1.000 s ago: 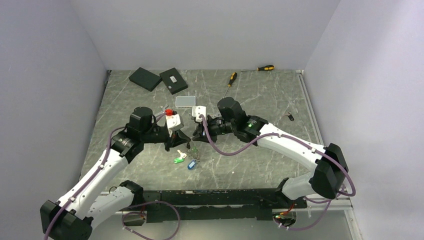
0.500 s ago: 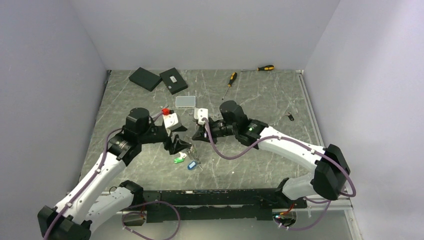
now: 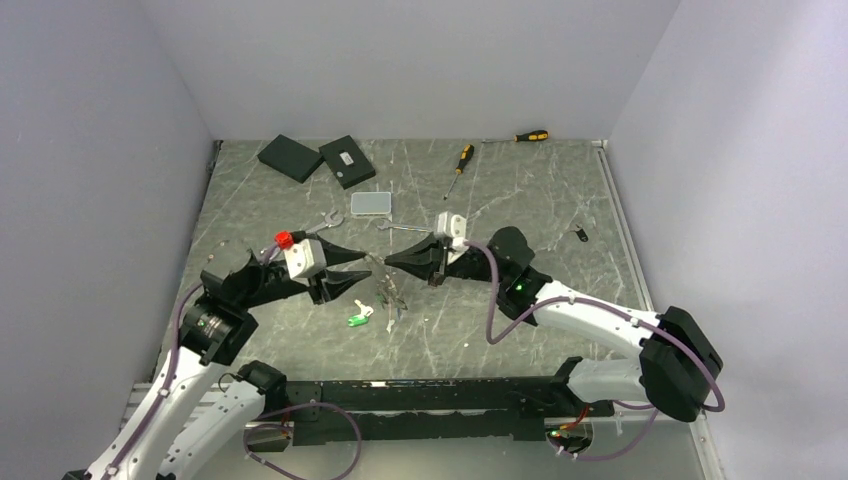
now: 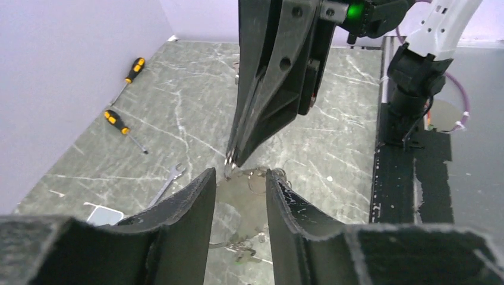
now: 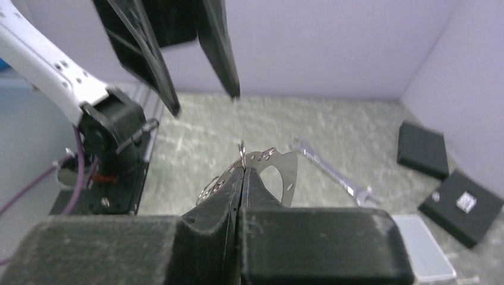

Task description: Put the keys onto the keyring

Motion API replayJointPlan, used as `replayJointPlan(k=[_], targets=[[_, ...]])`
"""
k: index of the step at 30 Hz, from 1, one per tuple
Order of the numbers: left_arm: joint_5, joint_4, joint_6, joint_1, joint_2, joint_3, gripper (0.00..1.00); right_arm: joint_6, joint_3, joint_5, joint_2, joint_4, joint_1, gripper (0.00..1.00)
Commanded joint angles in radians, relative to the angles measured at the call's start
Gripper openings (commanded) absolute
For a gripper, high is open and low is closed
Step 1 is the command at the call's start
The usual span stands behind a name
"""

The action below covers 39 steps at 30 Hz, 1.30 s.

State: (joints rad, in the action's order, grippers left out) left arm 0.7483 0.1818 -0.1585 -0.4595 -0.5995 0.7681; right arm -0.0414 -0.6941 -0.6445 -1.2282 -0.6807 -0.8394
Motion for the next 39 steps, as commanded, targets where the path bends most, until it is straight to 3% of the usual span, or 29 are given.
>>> replayJointPlan(k=[1, 7, 18, 26, 33, 37, 39], targets=[[0.124, -0.054, 0.054, 0.008, -0.044, 0.049, 0.39, 0.143, 0.008, -0.058, 0.038, -0.386, 0.003, 0.0], [0.163, -0.092, 0.087, 0.016, -0.065, 0.057, 0.47, 0.18, 0.02, -0.085, 0.058, -0.46, 0.004, 0.0], [0.199, -0.264, 0.181, 0.021, -0.05, 0.015, 0.32, 0.282, 0.02, -0.134, 0.014, -0.575, 0.005, 0.0], [0.225, -0.332, 0.233, 0.021, -0.071, -0.003, 0.3, 0.315, -0.007, -0.14, -0.032, -0.602, 0.005, 0.0], [0.234, -0.293, 0.198, 0.021, -0.094, 0.0, 0.28, 0.354, -0.027, -0.136, -0.064, -0.656, 0.004, 0.0], [0.227, -0.242, 0.172, 0.021, -0.099, 0.009, 0.22, 0.374, -0.029, -0.129, -0.074, -0.7, 0.005, 0.0], [0.217, -0.232, 0.171, 0.021, -0.096, 0.01, 0.07, 0.378, -0.03, -0.127, -0.075, -0.706, 0.004, 0.0]])
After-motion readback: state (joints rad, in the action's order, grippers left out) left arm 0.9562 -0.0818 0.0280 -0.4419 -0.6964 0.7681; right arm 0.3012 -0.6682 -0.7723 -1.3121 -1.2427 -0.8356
